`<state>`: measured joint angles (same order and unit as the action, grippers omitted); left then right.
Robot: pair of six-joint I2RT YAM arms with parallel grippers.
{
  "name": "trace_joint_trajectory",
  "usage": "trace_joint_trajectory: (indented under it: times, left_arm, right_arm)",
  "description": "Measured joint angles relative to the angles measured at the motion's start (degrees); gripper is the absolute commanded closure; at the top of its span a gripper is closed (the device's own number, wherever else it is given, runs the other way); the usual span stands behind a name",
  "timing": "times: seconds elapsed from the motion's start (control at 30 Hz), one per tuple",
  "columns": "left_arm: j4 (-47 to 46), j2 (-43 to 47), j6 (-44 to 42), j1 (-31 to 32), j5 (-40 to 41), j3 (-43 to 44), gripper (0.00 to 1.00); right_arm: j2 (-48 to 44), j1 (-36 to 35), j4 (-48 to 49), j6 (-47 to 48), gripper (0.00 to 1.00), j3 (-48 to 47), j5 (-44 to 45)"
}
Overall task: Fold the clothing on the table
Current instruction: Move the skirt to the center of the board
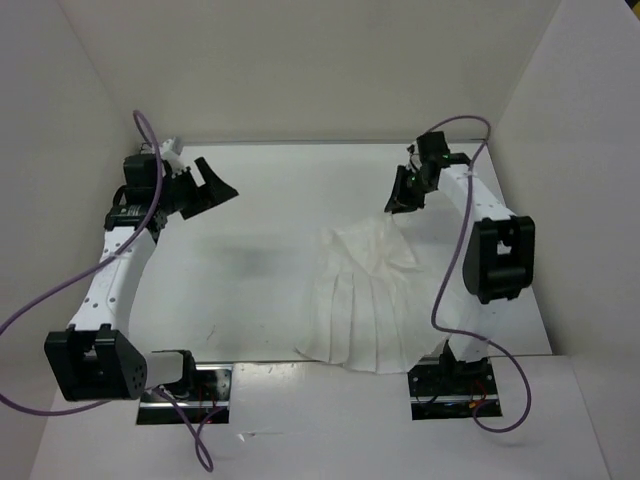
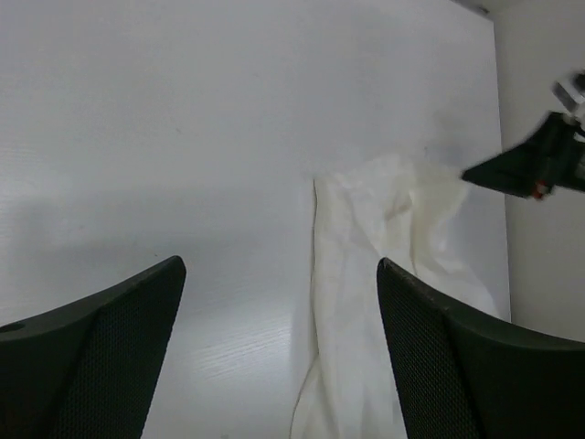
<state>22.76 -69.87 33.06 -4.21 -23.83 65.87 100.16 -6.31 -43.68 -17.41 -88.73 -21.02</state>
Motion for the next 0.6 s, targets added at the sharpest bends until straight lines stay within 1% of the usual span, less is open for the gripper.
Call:
trace_joint_trajectory:
  times: [0.07, 0.1, 0.17, 0.27, 0.37, 0.43, 0.5, 0.6]
  left_arm:
    - [-0.44, -3.1, -3.26, 1.18, -3.08, 0.5, 0.08]
    - [0.22, -5.2, -4.98, 2.49, -4.26, 1.2, 0.08]
    - [1.33, -10.03, -8.98, 5.66, -6.03, 3.23, 0.1]
    - [1.92, -16.0, -13.57, 12.33, -6.1, 4.83, 0.13]
    - [1.84, -20.04, -16.24, 20.02, -4.22, 5.09, 0.2]
    - [1.18, -22.27, -17.16, 24.85, -2.95, 5.09, 0.22]
    - [-0.07, -24.59, -17.99, 28.41, -1.97, 5.55, 0.22]
    - [-2.29, -27.78, -17.92, 31.67, 0.72, 6.69, 0.2]
  right_arm:
    - [7.32, 0.07, -0.17, -0.52, 0.61, 0.22, 2.75]
    - [9.44, 0.07, -0.17, -0.66, 0.58, 0.22, 4.17]
    - [10.69, -0.04, -0.76, -0.98, 0.57, 0.2, 7.06]
    - [9.44, -0.85, -0.96, -1.51, 0.55, -0.94, 11.82]
    - [6.62, -2.4, -1.09, -2.27, 0.54, -1.46, 16.92]
    - [4.7, -3.1, -1.4, -2.71, 0.54, -1.49, 19.43]
    - [3.41, -3.65, -1.88, -3.15, 0.54, -1.49, 21.77]
    - [3.02, -3.69, -2.27, -3.96, 0.54, -1.07, 24.17]
